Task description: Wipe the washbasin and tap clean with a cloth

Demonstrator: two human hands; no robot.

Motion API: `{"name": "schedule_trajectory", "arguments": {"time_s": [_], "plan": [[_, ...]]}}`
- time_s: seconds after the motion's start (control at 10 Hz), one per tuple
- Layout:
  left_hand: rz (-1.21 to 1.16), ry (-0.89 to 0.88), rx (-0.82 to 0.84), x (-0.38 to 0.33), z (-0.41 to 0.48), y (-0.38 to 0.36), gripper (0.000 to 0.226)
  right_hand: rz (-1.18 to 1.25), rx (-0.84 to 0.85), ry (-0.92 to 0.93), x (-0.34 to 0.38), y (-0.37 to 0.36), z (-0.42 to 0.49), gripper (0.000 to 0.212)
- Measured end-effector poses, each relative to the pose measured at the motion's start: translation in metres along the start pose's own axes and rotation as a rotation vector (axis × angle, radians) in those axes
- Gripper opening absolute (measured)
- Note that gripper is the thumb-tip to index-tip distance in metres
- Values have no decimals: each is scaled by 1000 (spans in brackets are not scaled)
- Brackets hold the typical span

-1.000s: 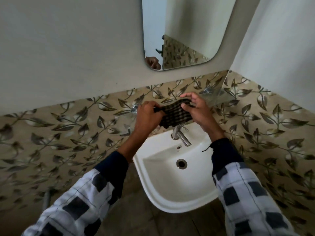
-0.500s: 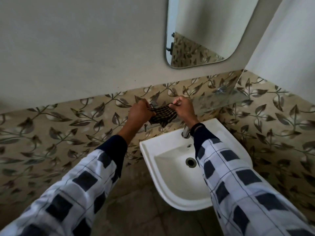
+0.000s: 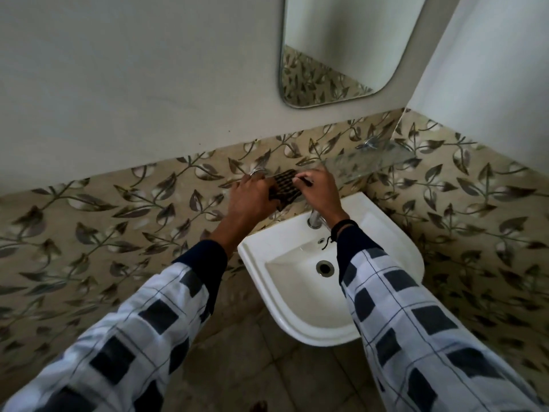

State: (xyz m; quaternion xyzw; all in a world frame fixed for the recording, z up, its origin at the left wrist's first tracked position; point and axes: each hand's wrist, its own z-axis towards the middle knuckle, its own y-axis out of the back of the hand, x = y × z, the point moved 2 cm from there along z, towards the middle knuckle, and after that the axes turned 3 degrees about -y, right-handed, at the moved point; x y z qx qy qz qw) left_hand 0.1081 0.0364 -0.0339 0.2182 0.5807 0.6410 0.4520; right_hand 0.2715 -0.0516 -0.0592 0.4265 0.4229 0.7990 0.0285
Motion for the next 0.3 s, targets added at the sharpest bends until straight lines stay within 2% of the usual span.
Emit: {"name": "schedule_trajectory", "arguments": {"time_s": [0.1,0.2,0.3], "plan": [[-18,-5,26,-2,-7,6,49,3,-92,-15,6,15,-10,13],[-94,-14,-13,4,-14,17,39,39,-146,8,15,25,-20,11],[-183,47,-145,11,-24,34,30,63,-105,48,25,27,-34,11]]}}
